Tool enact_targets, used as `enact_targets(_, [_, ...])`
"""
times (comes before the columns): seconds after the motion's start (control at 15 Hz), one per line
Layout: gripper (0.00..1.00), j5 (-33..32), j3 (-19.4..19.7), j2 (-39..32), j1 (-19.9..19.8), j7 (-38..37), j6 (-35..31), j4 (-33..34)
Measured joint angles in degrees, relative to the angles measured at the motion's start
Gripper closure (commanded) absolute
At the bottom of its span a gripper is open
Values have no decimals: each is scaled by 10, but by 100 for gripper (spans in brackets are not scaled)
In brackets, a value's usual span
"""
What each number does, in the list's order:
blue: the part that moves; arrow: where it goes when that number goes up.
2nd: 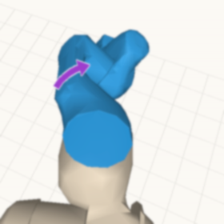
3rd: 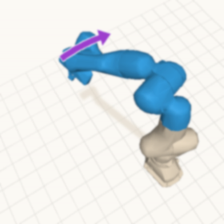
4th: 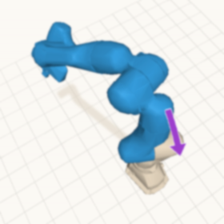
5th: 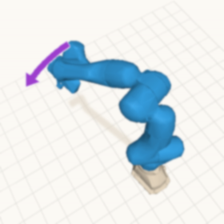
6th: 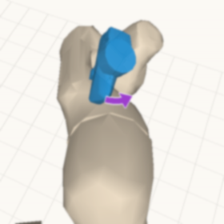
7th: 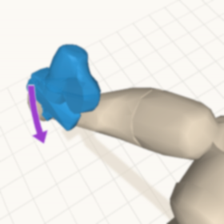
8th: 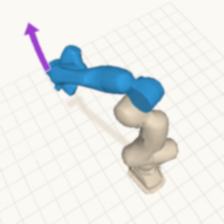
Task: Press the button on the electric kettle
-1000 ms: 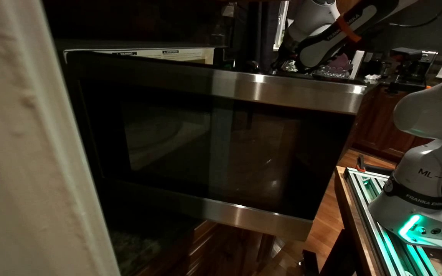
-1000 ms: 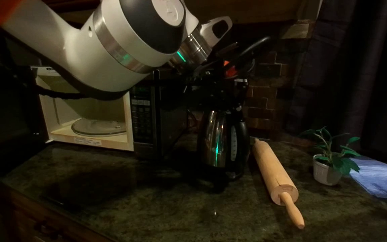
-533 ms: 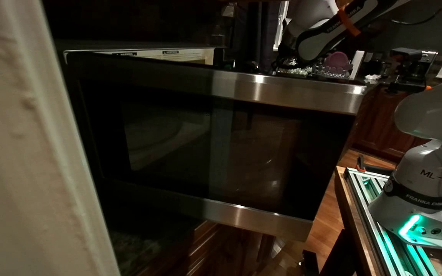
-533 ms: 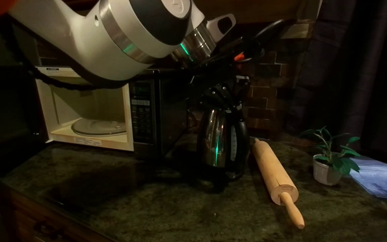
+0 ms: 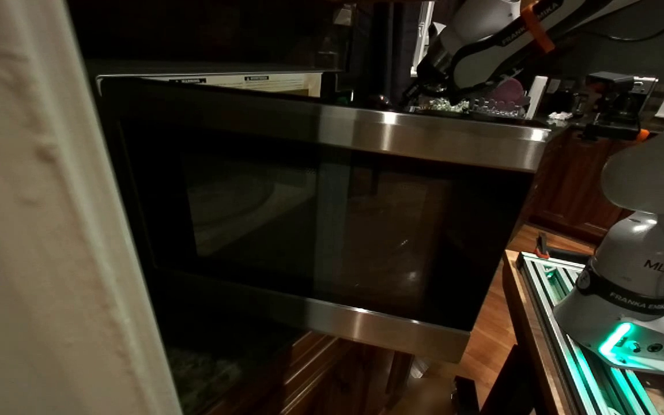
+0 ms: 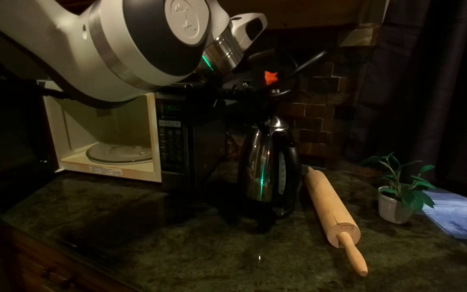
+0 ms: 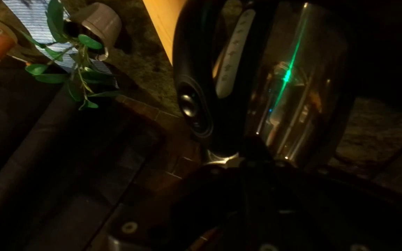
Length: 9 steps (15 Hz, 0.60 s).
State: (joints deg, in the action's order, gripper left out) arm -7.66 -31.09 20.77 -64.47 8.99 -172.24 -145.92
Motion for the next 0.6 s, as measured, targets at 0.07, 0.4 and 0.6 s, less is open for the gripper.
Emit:
enact_targets(0.07, [100, -9, 36, -1, 38, 0, -3, -6])
enact_targets(0.4, [100, -37, 198, 5, 212, 12, 1, -34])
enact_targets(0.6, [100, -41, 286, 28, 312, 44, 26, -60])
